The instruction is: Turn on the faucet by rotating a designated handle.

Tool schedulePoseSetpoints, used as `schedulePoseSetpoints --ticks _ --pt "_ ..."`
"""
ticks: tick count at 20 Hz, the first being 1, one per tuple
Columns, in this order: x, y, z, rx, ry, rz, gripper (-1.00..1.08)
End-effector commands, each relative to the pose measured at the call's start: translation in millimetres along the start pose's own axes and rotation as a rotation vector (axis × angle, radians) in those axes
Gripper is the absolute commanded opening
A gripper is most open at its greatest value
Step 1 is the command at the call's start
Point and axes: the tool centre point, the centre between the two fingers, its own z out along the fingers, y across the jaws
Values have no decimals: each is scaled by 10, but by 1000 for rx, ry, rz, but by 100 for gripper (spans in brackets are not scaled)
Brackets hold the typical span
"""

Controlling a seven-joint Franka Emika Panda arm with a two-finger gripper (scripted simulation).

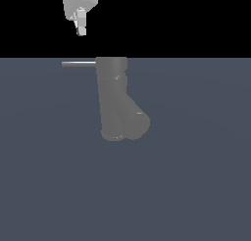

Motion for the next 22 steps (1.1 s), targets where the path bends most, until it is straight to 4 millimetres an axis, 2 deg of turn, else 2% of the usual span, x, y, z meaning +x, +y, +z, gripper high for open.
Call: schedulePoseSetpoints --ticks 1,12,22 --pt "-46 -123 138 -2 0 51 -100" --pt "-230 -503 645 -10 4 222 -100" --pt "-292 -603 804 -12 6 272 -100"
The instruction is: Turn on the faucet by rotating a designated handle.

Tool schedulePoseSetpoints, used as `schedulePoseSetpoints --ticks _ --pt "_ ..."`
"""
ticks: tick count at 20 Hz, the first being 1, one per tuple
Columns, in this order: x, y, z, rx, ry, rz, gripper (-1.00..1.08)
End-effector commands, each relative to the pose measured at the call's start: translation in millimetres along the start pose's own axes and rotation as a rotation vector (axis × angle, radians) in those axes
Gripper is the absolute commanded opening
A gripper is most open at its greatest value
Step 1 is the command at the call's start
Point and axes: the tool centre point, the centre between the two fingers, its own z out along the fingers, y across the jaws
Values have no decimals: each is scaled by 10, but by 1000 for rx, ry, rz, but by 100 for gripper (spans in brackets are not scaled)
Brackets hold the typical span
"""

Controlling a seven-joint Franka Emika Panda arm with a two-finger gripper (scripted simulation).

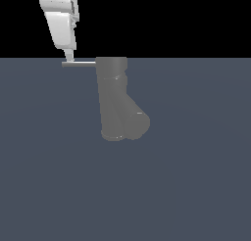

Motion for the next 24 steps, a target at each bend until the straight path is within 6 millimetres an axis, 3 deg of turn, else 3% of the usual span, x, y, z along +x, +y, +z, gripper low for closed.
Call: schedulePoseSetpoints --ticks 1,4,24 --pt "-2 -6 6 1 0 4 -100" --pt "-3 -5 6 0 0 3 -100" --pt "27 601 9 0 0 3 -100"
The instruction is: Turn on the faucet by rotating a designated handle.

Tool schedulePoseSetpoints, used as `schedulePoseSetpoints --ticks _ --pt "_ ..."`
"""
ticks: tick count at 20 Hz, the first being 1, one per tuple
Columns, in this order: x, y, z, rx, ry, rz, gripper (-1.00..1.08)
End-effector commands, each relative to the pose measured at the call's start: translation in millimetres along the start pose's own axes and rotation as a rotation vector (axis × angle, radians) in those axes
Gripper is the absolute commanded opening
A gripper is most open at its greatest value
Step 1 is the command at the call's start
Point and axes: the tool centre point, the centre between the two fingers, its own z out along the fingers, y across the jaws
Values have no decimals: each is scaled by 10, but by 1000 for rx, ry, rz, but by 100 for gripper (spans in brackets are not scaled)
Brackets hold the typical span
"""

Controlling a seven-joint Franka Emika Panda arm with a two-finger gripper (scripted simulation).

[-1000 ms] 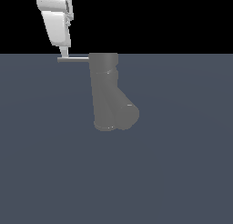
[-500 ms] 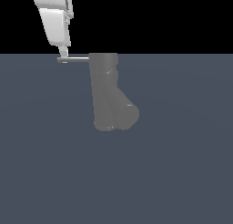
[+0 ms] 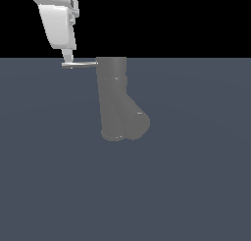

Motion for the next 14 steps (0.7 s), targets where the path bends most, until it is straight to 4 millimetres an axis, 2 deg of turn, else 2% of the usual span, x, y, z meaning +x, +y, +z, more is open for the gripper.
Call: schedulePoseSetpoints --ticks 1,11,13,14 --pt "12 123 0 -9 2 2 -100" --pt "29 450 -3 -9 2 2 -100" --pt "-31 389 -1 -3 1 -9 -100" --pt "-1 419 -3 -3 1 -9 -100"
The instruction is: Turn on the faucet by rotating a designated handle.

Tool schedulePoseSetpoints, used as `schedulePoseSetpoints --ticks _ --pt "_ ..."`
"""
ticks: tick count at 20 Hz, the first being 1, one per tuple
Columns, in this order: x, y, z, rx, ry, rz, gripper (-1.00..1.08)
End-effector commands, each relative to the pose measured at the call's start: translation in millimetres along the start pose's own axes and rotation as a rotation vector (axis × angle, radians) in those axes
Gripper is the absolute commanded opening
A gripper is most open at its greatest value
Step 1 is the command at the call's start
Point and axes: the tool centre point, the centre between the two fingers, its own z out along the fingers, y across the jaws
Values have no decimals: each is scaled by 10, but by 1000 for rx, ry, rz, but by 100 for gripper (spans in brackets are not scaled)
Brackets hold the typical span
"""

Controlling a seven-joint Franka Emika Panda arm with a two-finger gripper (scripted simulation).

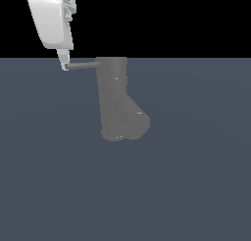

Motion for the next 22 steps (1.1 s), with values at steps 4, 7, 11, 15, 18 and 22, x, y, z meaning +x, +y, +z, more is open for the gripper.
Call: schedulePoseSetpoints --ticks 4,7,11,15,18,22 --pt "170 148 -1 -3 2 6 -100" --pt "268 241 -2 -4 2 7 -100" --pt "400 368 -3 -4 2 9 -100" --pt "533 497 -6 -5 2 10 -100" --pt "638 595 -6 -6 2 12 -100" --pt "777 728 -10 -7 2 13 -100"
